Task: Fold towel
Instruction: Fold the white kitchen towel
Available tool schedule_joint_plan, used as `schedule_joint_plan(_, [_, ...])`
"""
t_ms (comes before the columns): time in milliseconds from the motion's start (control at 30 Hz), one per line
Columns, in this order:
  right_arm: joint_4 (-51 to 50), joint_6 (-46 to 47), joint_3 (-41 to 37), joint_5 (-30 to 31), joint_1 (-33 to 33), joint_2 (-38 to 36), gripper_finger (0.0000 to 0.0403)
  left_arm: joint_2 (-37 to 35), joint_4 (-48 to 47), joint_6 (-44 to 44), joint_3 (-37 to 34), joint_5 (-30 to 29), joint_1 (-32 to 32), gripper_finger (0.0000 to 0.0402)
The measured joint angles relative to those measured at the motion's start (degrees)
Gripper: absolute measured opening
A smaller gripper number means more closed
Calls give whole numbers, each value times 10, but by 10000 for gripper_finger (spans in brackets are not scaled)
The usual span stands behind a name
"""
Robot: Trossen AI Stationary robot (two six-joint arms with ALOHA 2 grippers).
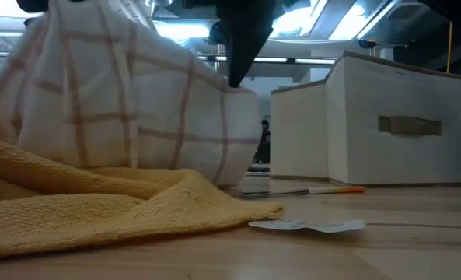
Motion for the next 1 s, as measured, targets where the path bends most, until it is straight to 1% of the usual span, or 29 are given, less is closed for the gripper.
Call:
schedule_joint_plan(200, [28,1,-16,-3,-37,3,1,-7,-89,-11,-1,-37,1,0])
schedule_joint_plan(433, [102,0,-50,-3,-69,4,1,-7,-172,-15,-1,-96,3,0])
schedule_joint_plan(633, [189,-3,-87,-3,-84,4,1,-7,-225,-22,-1,-103,13,0])
schedule_joint_plan(767, [223,-2,-107,2,-93,4,1,-6,-280,-33,0,-106,13,0])
schedule_joint_plan(1000, [291,-4,-160,54,-108,3,1,7,-307,-27,-2,-119,18,0])
